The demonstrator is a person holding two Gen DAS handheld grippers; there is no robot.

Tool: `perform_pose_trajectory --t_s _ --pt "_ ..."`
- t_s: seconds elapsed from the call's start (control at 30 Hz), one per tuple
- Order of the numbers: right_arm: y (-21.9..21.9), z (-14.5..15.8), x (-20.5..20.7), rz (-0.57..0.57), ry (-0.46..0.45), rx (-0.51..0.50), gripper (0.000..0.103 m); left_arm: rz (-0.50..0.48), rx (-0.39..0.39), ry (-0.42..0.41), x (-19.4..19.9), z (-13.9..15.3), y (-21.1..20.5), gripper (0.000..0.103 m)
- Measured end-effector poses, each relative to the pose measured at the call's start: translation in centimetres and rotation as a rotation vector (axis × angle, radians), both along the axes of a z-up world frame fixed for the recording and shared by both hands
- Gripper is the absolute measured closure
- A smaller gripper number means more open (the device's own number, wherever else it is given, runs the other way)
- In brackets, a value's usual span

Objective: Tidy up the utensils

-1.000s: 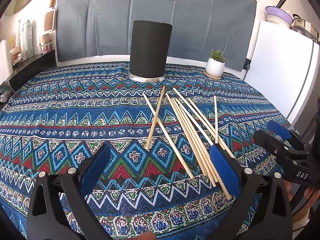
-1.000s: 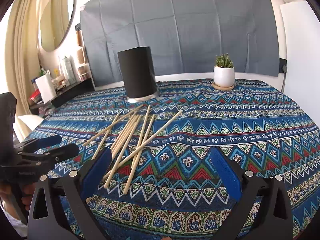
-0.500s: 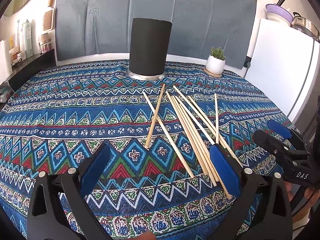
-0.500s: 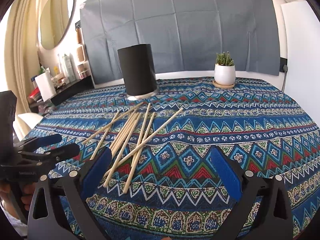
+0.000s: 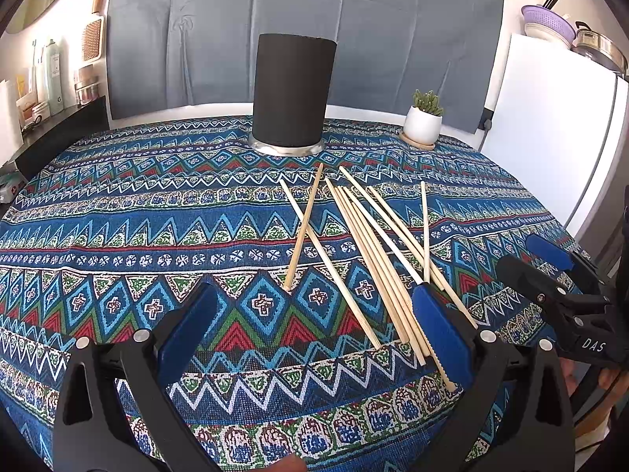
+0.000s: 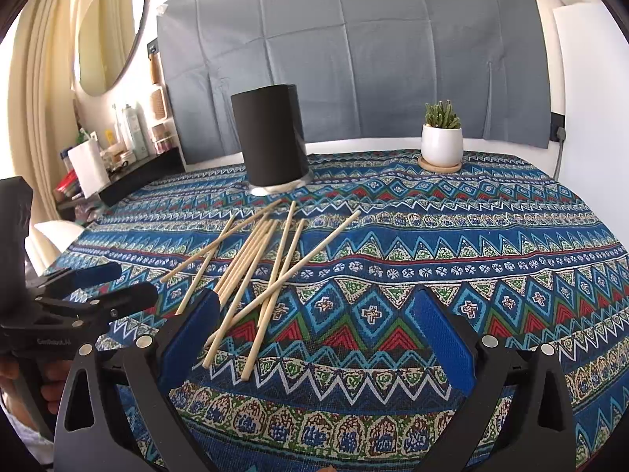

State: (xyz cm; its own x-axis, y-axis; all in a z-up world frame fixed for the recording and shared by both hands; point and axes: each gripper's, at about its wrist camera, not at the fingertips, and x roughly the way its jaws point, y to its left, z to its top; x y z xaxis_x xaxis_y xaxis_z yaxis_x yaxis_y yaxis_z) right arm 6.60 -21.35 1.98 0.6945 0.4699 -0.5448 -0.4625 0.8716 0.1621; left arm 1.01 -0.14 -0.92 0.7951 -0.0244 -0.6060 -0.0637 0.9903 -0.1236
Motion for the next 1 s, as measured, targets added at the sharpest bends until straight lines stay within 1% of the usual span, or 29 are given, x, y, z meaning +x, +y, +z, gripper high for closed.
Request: perform_pose_trajectory --t_s 1.0 --pt "0.18 -0.11 -0.09 0.000 0.000 -0.006 0.008 0.001 -0.002 0.004 0.10 0.16 0.08 0.006"
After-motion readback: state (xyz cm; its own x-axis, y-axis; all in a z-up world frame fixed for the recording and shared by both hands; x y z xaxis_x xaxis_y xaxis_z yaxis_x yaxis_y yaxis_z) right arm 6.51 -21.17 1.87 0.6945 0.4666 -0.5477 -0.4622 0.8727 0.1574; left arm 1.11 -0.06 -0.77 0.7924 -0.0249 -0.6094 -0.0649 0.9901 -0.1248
